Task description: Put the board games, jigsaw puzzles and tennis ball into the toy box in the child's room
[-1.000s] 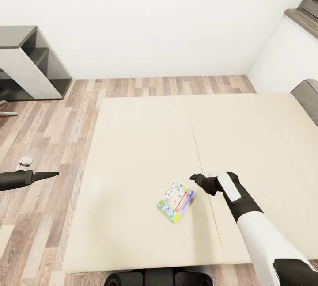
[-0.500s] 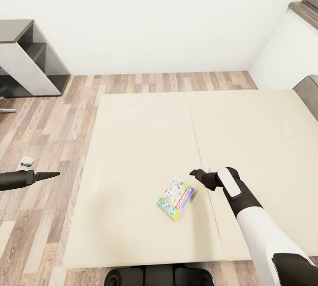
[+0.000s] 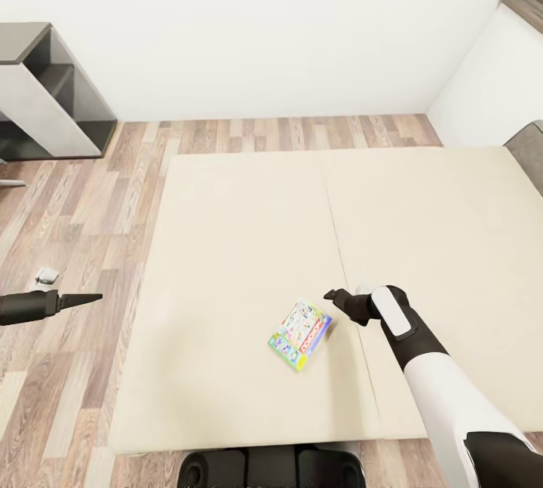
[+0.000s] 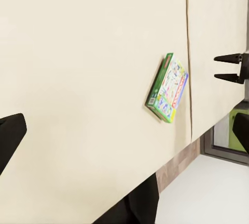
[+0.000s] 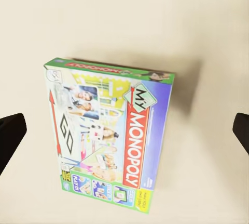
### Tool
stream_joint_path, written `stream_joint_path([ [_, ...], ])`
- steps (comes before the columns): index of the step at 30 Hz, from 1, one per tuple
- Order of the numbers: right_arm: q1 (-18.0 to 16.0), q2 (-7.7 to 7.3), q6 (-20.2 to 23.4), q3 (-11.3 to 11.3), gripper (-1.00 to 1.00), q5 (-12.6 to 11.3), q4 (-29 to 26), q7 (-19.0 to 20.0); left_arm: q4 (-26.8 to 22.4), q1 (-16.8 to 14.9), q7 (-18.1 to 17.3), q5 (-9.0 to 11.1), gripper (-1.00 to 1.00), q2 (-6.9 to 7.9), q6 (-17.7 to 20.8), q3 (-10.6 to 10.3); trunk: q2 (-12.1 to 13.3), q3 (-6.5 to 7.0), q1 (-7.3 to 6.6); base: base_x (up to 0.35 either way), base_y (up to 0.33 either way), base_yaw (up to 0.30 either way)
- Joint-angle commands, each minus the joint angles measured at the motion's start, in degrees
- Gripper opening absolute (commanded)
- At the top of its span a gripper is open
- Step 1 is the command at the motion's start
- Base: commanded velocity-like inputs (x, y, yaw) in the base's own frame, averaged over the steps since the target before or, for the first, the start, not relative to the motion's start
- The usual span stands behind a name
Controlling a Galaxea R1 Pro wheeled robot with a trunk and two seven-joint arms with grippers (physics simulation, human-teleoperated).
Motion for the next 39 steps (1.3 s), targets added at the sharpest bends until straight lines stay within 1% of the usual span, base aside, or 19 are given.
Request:
stream_joint_path([
  [1, 0.0, 0.00, 0.1, 0.0, 1.00, -0.6, -0.1, -0.5, 0.0, -0.1, -0.5, -0.6, 1.00, -0.02, 0.6, 0.2, -0.1, -0.17, 0.03, 0.000, 0.000, 0.000],
  [24, 0.0, 0.03, 0.1, 0.0, 1.00, -0.7, -0.1, -0.5, 0.0, -0.1, -0.5, -0.6, 1.00, -0.04, 0.6, 0.2, -0.1, -2.35, 0.03, 0.000, 0.000, 0.000],
  [28, 0.0, 0.52, 0.1, 0.0, 1.00, -0.7, -0.1, -0.5, 0.0, -0.1, -0.5, -0.6, 1.00, -0.05, 0.6, 0.2, -0.1, -2.73, 0.03, 0.000, 0.000, 0.000],
  [39, 0.0, 1.01, 0.1, 0.0, 1.00, -0.6, -0.1, -0.5, 0.0, -0.1, -0.5, -0.7, 1.00, -0.03, 0.6, 0.3, -0.1, -3.78, 0.03, 0.000, 0.000, 0.000],
])
